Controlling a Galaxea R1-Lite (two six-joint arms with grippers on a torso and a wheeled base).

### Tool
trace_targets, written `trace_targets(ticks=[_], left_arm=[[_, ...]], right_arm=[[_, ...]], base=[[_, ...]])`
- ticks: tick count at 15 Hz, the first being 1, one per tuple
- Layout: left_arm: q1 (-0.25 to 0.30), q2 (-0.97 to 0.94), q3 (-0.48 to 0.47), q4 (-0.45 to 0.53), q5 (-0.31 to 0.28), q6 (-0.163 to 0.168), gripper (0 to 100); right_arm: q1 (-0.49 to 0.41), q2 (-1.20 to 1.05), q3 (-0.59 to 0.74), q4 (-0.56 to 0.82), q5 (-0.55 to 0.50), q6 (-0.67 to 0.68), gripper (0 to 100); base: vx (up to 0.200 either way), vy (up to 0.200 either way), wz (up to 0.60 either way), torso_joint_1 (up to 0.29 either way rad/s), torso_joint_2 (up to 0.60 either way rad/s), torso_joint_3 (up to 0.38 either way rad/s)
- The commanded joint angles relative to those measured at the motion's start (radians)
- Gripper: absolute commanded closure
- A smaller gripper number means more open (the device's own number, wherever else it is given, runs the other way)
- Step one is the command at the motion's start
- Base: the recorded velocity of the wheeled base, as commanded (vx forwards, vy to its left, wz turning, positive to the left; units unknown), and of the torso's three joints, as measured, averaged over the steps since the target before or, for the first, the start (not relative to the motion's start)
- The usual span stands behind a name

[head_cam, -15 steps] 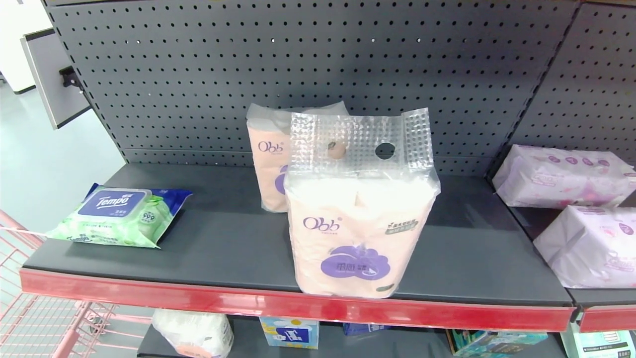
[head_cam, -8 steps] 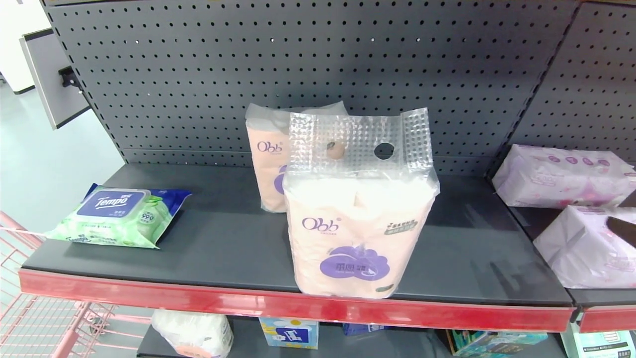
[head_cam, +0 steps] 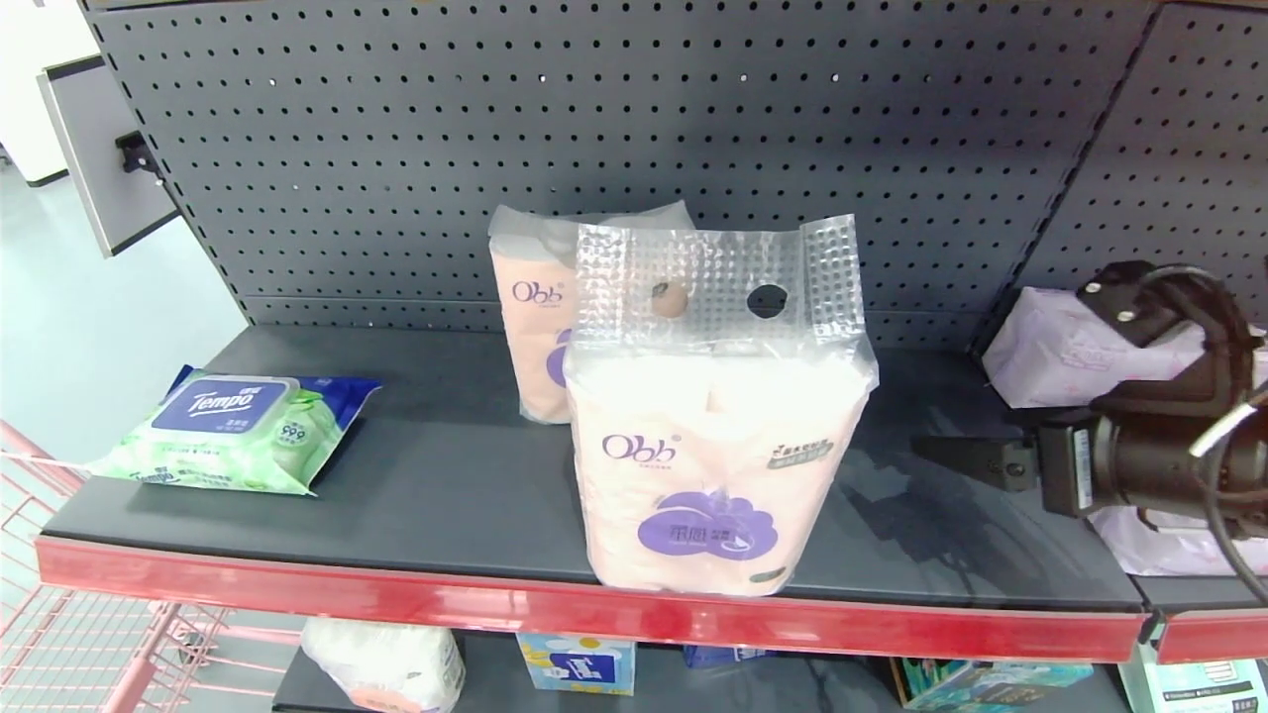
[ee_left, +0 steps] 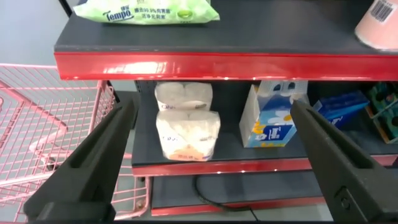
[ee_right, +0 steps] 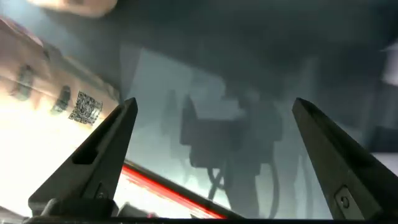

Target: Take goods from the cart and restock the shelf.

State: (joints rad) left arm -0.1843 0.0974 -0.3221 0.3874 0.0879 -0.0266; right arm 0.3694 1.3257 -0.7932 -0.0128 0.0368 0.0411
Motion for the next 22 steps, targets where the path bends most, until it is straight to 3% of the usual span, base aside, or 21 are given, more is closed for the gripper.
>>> trace_targets(ticks=[1, 13, 22], left_arm=[[0.0, 0.004, 0.005, -0.001, 0.003, 0.001, 0], [0.0, 0.004, 0.005, -0.001, 0.003, -0.001, 0], [0.0, 0.004, 0.002, -0.002, 0.003, 0.001, 0]], right_arm=[[0.057, 0.099, -0.008, 0.0, -0.032, 0.002, 0], [0.166, 0.202, 0.0, 0.0, -0.058, 0.003, 0], [0.171, 0.24, -0.024, 0.0, -0.083, 0.003, 0]], base=[[0.0, 0.0, 0.0, 0.0, 0.0, 0.0], [0.0, 0.0, 0.0, 0.0, 0.0, 0.0], [0.0, 0.0, 0.0, 0.0, 0.0, 0.0]])
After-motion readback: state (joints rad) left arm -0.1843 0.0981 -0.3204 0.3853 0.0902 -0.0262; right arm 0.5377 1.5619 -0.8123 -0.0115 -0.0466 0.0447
